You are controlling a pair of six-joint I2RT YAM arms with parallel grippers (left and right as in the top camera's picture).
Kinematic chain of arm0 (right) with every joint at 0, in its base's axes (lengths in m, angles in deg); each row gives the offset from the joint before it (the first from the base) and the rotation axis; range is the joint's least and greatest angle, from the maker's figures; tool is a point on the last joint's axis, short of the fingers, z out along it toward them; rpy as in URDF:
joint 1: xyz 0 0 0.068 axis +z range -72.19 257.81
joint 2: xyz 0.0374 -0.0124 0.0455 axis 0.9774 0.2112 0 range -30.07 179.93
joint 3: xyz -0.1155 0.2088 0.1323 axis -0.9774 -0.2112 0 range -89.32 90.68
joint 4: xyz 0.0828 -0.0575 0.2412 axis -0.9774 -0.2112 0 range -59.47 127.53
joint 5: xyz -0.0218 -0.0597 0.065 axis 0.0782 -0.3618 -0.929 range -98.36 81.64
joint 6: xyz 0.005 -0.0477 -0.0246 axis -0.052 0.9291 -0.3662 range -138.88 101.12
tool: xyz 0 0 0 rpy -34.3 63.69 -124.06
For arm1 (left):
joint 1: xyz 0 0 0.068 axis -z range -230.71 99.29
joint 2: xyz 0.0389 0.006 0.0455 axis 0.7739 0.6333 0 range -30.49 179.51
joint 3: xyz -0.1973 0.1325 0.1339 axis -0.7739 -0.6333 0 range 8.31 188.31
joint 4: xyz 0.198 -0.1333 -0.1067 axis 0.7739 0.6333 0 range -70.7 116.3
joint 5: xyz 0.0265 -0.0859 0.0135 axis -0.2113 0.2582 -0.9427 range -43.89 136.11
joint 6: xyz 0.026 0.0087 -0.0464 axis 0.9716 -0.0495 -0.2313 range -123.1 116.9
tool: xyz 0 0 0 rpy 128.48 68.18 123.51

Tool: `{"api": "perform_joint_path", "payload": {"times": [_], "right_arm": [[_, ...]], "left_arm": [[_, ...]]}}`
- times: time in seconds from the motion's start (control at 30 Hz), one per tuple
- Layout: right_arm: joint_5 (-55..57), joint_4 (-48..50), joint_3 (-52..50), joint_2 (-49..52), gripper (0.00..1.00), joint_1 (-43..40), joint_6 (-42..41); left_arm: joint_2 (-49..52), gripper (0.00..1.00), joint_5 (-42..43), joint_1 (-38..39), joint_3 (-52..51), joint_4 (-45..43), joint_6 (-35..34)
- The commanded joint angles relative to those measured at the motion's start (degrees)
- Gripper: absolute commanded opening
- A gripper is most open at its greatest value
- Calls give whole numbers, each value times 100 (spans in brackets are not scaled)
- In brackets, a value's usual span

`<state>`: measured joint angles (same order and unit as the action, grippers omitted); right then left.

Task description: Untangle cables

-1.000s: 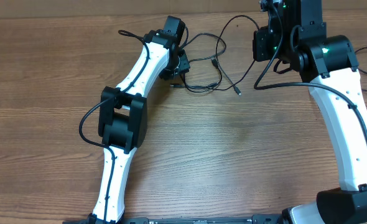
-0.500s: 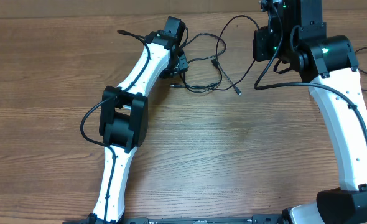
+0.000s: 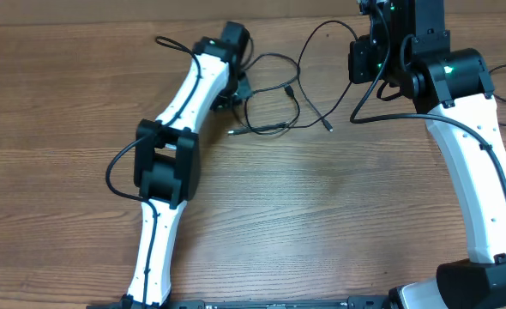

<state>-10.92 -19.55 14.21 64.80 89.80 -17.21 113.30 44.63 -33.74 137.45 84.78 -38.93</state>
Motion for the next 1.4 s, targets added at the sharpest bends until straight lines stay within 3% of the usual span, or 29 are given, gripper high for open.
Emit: {"api": "perform_joint_path", "payload": {"times": [0.0, 0.3, 0.6, 0.9, 1.03, 1.37], "right_arm": [[-4, 35, -9, -120, 4, -13, -31], [-7, 46, -9, -120, 4, -13, -33], [13, 83, -9, -120, 4, -13, -31], [1215, 17, -9, -120, 4, -13, -35], [2011, -48, -9, -120, 4, -17, -37], [1523, 70, -9, -114, 4, -17, -599]], "left_arm": [[-538, 4, -192, -382, 243, 111, -42], [-901, 4, -168, -990, 216, 525, -63], [-892, 4, -229, -1014, -199, 490, -59], [-892, 4, -1731, -1088, -442, 492, -74], [-892, 4, -2310, -1191, -442, 833, -549], [-890, 4, -1423, -1305, -457, 868, -634]]}}
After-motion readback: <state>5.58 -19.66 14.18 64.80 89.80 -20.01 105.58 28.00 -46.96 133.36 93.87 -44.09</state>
